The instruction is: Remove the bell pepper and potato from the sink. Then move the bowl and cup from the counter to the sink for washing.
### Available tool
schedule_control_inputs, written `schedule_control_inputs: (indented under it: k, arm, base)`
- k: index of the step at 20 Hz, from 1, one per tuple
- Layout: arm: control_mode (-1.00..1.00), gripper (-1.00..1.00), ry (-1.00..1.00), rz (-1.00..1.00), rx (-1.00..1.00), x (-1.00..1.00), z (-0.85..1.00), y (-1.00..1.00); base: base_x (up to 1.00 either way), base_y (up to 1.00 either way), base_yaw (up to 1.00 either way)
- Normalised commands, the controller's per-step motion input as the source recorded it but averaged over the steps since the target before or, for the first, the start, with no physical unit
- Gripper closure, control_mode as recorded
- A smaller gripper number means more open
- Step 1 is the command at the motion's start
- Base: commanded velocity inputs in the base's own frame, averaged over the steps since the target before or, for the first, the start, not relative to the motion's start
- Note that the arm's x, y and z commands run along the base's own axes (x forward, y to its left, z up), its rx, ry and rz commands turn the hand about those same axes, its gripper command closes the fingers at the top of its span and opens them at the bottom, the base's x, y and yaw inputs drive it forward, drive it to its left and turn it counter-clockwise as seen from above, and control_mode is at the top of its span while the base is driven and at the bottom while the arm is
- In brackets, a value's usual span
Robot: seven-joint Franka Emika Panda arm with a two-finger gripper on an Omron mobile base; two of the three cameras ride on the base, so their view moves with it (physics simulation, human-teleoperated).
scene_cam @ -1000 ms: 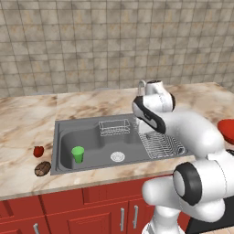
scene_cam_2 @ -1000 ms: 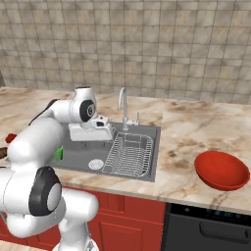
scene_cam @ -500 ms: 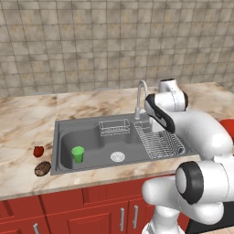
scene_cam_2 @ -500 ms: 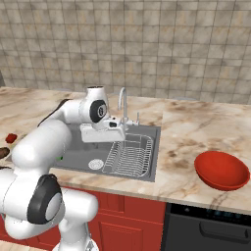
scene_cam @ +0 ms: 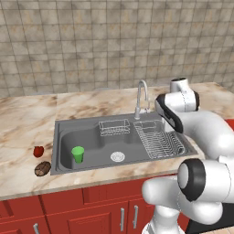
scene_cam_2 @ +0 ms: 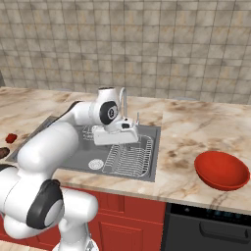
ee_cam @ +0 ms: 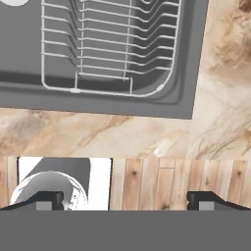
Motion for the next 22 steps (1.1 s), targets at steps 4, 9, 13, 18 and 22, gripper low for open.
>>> schedule_control_inputs:
  k: [4, 9, 13, 18, 22]
  arm:
    - [-1.00, -1.00, 0.00, 0.00, -0.03, -0.06, 0.01, -0.47]
    - [-1.00, -1.00, 0.00, 0.00, 0.00, -0.06, 0.00, -0.45]
    - [-1.00, -1.00, 0.00, 0.00, -0.01, -0.02, 0.00, -0.40]
    - [-1.00, -1.00, 0.00, 0.00, -0.01, 0.00, 0.00, -0.37]
    - [-1.00, -1.00, -0.02, 0.00, 0.00, 0.00, 0.00, -0.34]
  base:
    - [0.00, 0.00, 0.00]
    - [0.00, 0.00, 0.00]
    - [0.00, 0.00, 0.00]
    - [0.00, 0.00, 0.00]
    - [0.00, 0.00, 0.00]
